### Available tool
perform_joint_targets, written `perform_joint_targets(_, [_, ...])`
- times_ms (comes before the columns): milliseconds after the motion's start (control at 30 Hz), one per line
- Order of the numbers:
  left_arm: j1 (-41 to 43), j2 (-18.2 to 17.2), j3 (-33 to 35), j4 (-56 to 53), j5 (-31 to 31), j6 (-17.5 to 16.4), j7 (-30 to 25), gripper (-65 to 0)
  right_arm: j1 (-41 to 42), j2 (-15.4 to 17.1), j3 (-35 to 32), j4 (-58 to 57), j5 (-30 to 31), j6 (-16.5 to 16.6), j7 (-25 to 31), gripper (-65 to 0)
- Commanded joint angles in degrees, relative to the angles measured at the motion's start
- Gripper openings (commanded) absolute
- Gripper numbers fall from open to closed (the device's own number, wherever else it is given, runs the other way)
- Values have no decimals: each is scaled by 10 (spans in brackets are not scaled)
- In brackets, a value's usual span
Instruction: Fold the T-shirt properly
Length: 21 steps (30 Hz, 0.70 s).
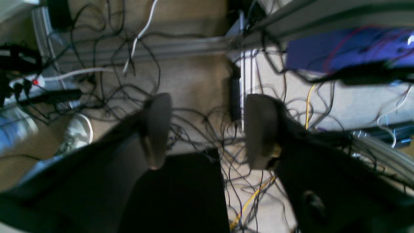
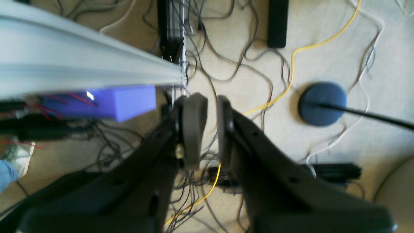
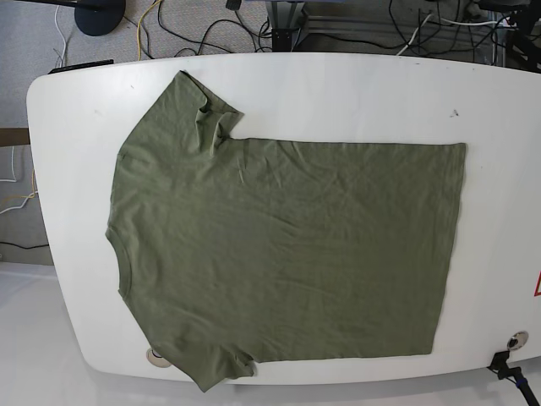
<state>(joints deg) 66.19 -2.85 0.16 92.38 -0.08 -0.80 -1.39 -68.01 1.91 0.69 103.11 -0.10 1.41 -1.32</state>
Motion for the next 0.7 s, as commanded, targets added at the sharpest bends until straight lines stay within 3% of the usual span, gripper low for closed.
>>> perform_joint_targets(0, [26,0,-1,18,0,2,-9,-254,-25,9,0,40,1,0,12,-527])
perform_joint_targets(200, [51,-1,-2,74,0,2,-9,-227,-49,14,-1,84,1,1,12,-371])
perform_joint_targets(467, [49,-23,0,167,0,2,-9,-228,-20,11,-1,89,1,1,60,-366])
perform_joint_targets(667, [-33,-21,-23,197,0,2,-10,-228,42,12,0,95,1,1,61,-366])
